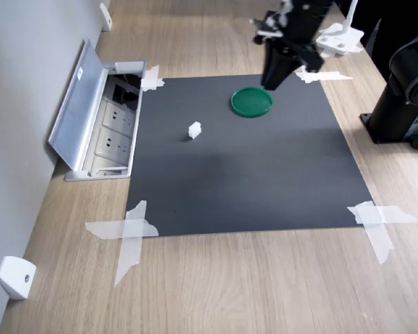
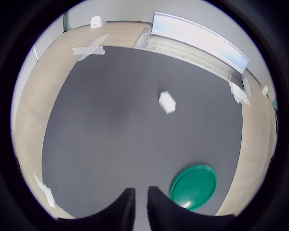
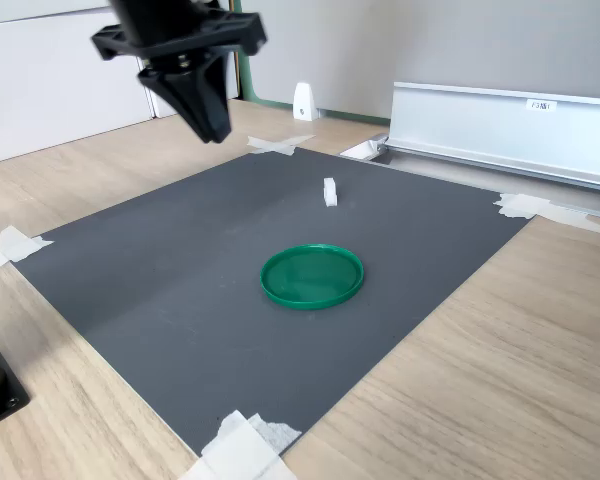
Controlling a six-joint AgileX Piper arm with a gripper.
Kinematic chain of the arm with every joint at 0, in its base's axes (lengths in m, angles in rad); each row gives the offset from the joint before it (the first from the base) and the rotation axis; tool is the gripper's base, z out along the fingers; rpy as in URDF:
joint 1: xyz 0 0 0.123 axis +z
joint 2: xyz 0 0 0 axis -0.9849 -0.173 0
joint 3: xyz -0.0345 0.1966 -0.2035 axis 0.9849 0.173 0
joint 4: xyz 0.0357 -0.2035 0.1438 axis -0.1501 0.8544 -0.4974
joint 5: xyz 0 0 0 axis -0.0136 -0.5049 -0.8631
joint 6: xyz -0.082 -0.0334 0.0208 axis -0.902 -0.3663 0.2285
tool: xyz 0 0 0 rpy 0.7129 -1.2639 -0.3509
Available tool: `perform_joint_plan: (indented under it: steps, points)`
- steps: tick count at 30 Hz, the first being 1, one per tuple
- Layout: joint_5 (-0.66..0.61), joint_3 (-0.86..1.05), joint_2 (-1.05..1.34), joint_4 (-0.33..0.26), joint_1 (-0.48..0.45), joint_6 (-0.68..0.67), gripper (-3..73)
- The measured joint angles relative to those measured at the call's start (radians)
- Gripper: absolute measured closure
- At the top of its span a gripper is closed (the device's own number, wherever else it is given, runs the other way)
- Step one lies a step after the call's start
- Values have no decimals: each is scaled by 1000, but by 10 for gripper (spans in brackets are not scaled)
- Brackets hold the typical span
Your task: Grasp a white terminal and put it on the green lid.
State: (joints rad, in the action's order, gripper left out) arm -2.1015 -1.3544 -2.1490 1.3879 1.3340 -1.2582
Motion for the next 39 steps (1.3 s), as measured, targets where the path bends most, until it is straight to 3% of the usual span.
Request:
perform_joint_plan:
  steps: [8,13,33,39]
  points:
    - [-51,-210,-187,-6,0,-10,222]
    - [-85,-331,-312,7,0,1,97]
    - [-58,-423,-611,33,51,6,76]
    - [-34,-447,-640,72,51,17,75]
